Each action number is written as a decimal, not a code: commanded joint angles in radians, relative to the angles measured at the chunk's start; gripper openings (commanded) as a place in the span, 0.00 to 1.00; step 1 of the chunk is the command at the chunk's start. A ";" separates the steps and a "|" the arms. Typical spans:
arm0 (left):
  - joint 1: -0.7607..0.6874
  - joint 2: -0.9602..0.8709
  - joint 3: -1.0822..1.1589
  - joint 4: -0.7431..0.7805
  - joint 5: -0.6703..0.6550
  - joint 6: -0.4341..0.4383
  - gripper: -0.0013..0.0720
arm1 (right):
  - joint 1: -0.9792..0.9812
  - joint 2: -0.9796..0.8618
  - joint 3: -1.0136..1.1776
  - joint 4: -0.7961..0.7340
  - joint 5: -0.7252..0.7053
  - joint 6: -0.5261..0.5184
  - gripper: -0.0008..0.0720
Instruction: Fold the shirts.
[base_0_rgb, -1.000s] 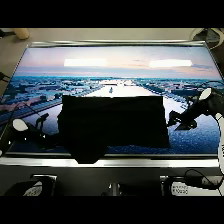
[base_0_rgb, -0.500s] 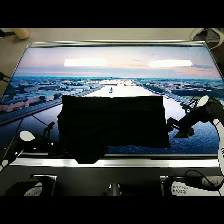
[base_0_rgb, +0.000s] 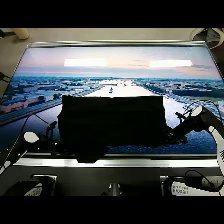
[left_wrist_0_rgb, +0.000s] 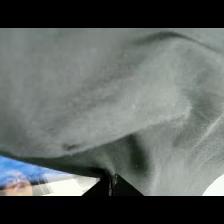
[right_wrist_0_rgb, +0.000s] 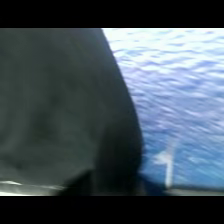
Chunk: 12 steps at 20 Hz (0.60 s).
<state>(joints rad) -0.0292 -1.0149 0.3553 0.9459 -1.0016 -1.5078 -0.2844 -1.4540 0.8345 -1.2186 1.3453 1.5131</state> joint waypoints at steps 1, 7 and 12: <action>-0.001 0.042 0.025 0.013 -0.003 0.000 0.06 | 0.000 0.002 -0.018 0.030 -0.065 -0.007 0.04; -0.001 0.115 0.438 0.164 -0.068 -0.023 0.05 | 0.010 0.126 0.228 0.126 -0.120 -0.019 0.04; 0.037 -0.174 0.713 0.181 0.027 -0.039 0.06 | 0.133 0.012 0.415 0.073 -0.471 0.023 0.04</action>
<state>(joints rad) -0.0109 -1.0481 0.9192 1.1046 -1.0054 -1.5379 -0.1997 -1.3872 1.1503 -1.1320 1.0649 1.5040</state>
